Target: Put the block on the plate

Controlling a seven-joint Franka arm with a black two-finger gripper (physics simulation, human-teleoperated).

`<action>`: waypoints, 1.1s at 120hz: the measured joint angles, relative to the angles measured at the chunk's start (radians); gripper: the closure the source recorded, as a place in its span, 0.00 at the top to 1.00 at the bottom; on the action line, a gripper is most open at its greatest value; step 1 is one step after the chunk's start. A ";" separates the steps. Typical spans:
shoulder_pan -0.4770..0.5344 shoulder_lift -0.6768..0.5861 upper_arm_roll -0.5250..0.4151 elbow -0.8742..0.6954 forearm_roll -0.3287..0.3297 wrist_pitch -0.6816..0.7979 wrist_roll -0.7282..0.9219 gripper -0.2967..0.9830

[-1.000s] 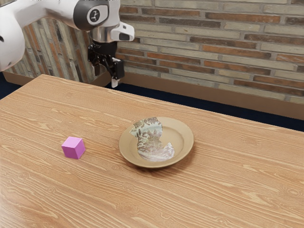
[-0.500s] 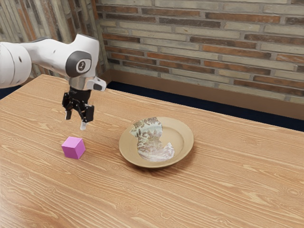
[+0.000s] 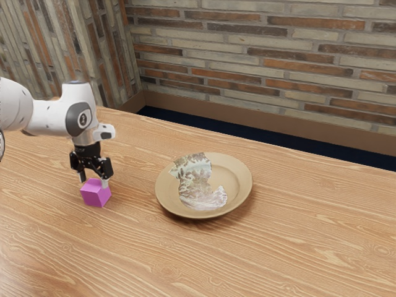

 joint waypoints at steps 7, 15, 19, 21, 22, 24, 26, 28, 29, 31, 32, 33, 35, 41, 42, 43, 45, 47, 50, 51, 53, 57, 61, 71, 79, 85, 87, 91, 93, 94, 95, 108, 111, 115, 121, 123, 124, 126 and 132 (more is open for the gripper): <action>0.003 0.008 0.006 -0.015 -0.031 0.026 0.003 0.77; 0.005 0.011 0.009 -0.032 -0.059 0.052 0.006 0.77; 0.005 0.012 0.009 -0.037 -0.069 0.062 0.007 0.77; 0.005 0.012 0.010 -0.040 -0.073 0.067 0.008 0.77; 0.005 0.012 0.010 -0.042 -0.074 0.069 0.008 0.77; 0.005 0.012 0.010 -0.045 -0.077 0.073 0.009 0.77; 0.005 0.012 0.010 -0.048 -0.080 0.077 0.010 0.77; 0.005 0.011 0.010 -0.050 -0.083 0.080 0.010 0.77; 0.005 0.011 0.010 -0.052 -0.084 0.082 0.011 0.77; 0.005 0.010 0.010 -0.056 -0.086 0.085 0.011 0.76; 0.005 0.009 0.010 -0.058 -0.087 0.086 0.012 0.76; 0.005 0.008 0.010 -0.060 -0.087 0.087 0.012 0.76; 0.005 0.006 0.010 -0.064 -0.089 0.090 0.012 0.75; 0.005 0.002 0.010 -0.072 -0.093 0.096 0.014 0.73; 0.005 0.002 0.010 -0.073 -0.093 0.097 0.014 0.72; 0.005 0.001 0.010 -0.074 -0.093 0.098 0.014 0.72; 0.005 0.001 0.010 -0.076 -0.094 0.100 0.015 0.71; 0.006 0.000 0.010 -0.078 -0.095 0.101 0.015 0.70; 0.006 -0.001 0.010 -0.080 -0.096 0.103 0.016 0.68; 0.006 -0.001 0.010 -0.081 -0.096 0.104 0.016 0.68; 0.006 -0.002 0.011 -0.082 -0.096 0.105 0.017 0.66; 0.006 -0.002 0.011 -0.084 -0.097 0.108 0.018 0.64; 0.006 -0.002 0.011 -0.084 -0.098 0.110 0.018 0.63; 0.006 0.004 0.011 -0.084 -0.098 0.115 0.020 0.60; 0.006 0.011 0.011 -0.084 -0.097 0.122 0.020 0.59; 0.006 0.013 0.011 -0.085 -0.097 0.126 0.021 0.59; 0.006 0.012 0.011 -0.085 -0.097 0.127 0.021 0.60; 0.005 0.005 0.011 -0.087 -0.097 0.129 0.021 0.59; 0.004 -0.001 0.011 -0.090 -0.097 0.130 0.021 0.59; 0.003 -0.004 0.011 -0.091 -0.097 0.130 0.021 0.59; 0.002 -0.008 0.010 -0.093 -0.097 0.131 0.022 0.59; -0.014 -0.053 0.001 -0.103 -0.096 0.135 0.023 0.57; -0.024 -0.064 -0.002 -0.103 -0.095 0.135 0.023 0.57; -0.038 -0.079 -0.011 -0.101 -0.095 0.137 0.023 0.57; -0.052 -0.097 -0.031 -0.097 -0.094 0.143 0.023 0.57; -0.057 -0.101 -0.038 -0.095 -0.094 0.145 0.023 0.57; -0.059 -0.103 -0.042 -0.094 -0.094 0.146 0.023 0.57; -0.063 -0.105 -0.050 -0.092 -0.094 0.150 0.023 0.57; -0.074 -0.110 -0.074 -0.082 -0.094 0.160 0.022 0.57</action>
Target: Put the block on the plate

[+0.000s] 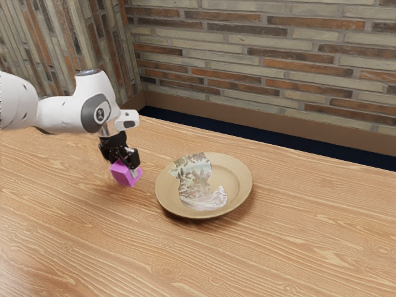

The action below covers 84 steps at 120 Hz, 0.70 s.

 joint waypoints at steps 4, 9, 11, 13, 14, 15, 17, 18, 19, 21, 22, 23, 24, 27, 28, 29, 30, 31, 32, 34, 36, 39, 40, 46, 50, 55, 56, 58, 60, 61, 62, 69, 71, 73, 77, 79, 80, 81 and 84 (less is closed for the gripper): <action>-0.007 -0.001 -0.015 0.015 0.000 0.005 -0.001 0.57; -0.016 -0.001 -0.031 0.040 0.000 0.011 -0.001 0.56; -0.020 0.001 -0.038 0.051 -0.002 0.013 -0.001 0.57; -0.023 0.002 -0.044 0.060 -0.004 0.015 -0.002 0.57; -0.025 0.003 -0.048 0.065 -0.006 0.016 -0.002 0.57; -0.028 0.003 -0.050 0.069 -0.007 0.017 -0.002 0.57; -0.032 0.004 -0.057 0.076 -0.010 0.019 -0.002 0.57; -0.033 0.005 -0.062 0.079 -0.011 0.020 -0.002 0.57; -0.035 0.005 -0.066 0.081 -0.013 0.022 -0.002 0.57; -0.038 0.006 -0.075 0.085 -0.015 0.026 -0.003 0.57; -0.040 0.007 -0.079 0.087 -0.016 0.028 -0.003 0.57; -0.042 0.007 -0.084 0.088 -0.017 0.029 -0.003 0.57; -0.044 0.008 -0.088 0.089 -0.018 0.031 -0.003 0.57; -0.054 0.010 -0.097 0.092 -0.024 0.036 -0.003 0.57; -0.057 0.011 -0.099 0.092 -0.025 0.037 -0.003 0.57; -0.059 0.013 -0.103 0.093 -0.027 0.039 -0.003 0.57; -0.061 0.015 -0.106 0.094 -0.028 0.041 -0.003 0.57; -0.063 0.017 -0.111 0.095 -0.030 0.043 -0.004 0.57; -0.064 0.018 -0.115 0.097 -0.031 0.045 -0.004 0.57; -0.068 0.023 -0.122 0.100 -0.033 0.049 -0.004 0.56; -0.072 0.028 -0.127 0.103 -0.035 0.052 -0.004 0.56; -0.078 0.041 -0.135 0.112 -0.038 0.058 -0.004 0.56; -0.080 0.045 -0.137 0.116 -0.038 0.060 -0.004 0.56; -0.093 0.074 -0.148 0.139 -0.042 0.070 -0.005 0.56; -0.101 0.091 -0.158 0.148 -0.043 0.077 -0.005 0.56; -0.109 0.117 -0.170 0.156 -0.044 0.088 -0.006 0.57; -0.110 0.122 -0.171 0.157 -0.044 0.091 -0.006 0.57; -0.112 0.133 -0.173 0.163 -0.044 0.095 -0.006 0.57; -0.114 0.145 -0.175 0.171 -0.044 0.099 -0.005 0.57; -0.115 0.151 -0.176 0.175 -0.044 0.101 -0.005 0.57; -0.116 0.157 -0.176 0.178 -0.044 0.103 -0.005 0.57; -0.122 0.179 -0.179 0.195 -0.042 0.114 -0.003 0.62; -0.123 0.181 -0.179 0.197 -0.042 0.116 -0.003 0.63; -0.123 0.183 -0.179 0.199 -0.041 0.118 -0.002 0.64; -0.124 0.182 -0.180 0.202 -0.040 0.120 -0.001 0.66; -0.124 0.177 -0.180 0.202 -0.040 0.119 -0.001 0.67; -0.124 0.174 -0.180 0.203 -0.040 0.117 -0.001 0.67; -0.125 0.169 -0.180 0.203 -0.039 0.115 -0.001 0.67; -0.128 0.151 -0.178 0.203 -0.039 0.104 -0.001 0.68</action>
